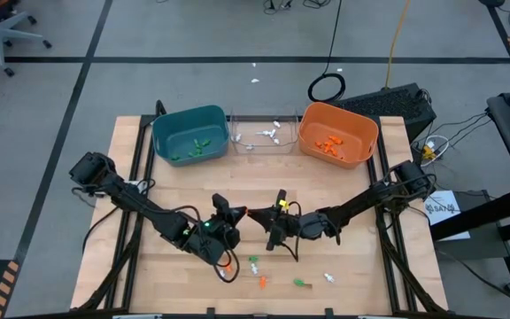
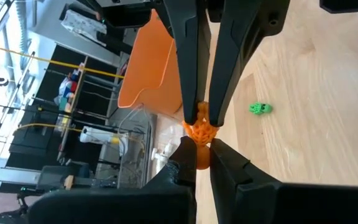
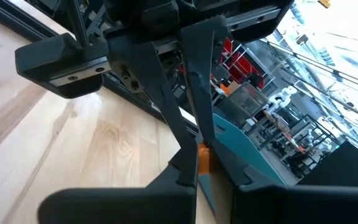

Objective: Sort Halloween decoration
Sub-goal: Put the orange skeleton toy into the orange bin

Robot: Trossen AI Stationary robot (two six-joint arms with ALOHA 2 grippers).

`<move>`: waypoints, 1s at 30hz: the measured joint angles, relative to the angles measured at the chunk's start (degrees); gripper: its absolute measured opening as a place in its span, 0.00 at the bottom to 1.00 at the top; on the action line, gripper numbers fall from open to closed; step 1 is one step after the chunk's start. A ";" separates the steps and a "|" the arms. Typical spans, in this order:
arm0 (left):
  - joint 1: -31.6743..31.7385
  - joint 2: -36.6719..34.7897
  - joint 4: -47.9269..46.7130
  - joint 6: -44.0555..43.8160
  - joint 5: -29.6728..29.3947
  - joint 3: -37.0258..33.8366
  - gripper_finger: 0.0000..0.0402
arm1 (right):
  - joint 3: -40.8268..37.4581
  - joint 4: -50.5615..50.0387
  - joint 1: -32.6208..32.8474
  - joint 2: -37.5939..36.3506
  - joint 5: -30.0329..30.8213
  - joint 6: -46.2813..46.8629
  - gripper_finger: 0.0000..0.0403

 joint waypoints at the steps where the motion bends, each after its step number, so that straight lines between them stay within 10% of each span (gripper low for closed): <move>1: -0.02 0.00 0.01 -0.21 -0.04 0.00 0.05 | 0.00 -0.06 0.00 0.00 0.03 0.00 0.01; 16: -7.08 -7.70 -3.49 -11.20 -1.39 0.03 0.58 | -0.04 -3.54 2.14 -3.75 3.10 -1.93 0.00; 30: -9.91 -24.23 5.07 -16.24 0.42 -15.41 0.60 | -0.04 -27.40 8.36 -20.85 3.06 -0.87 0.00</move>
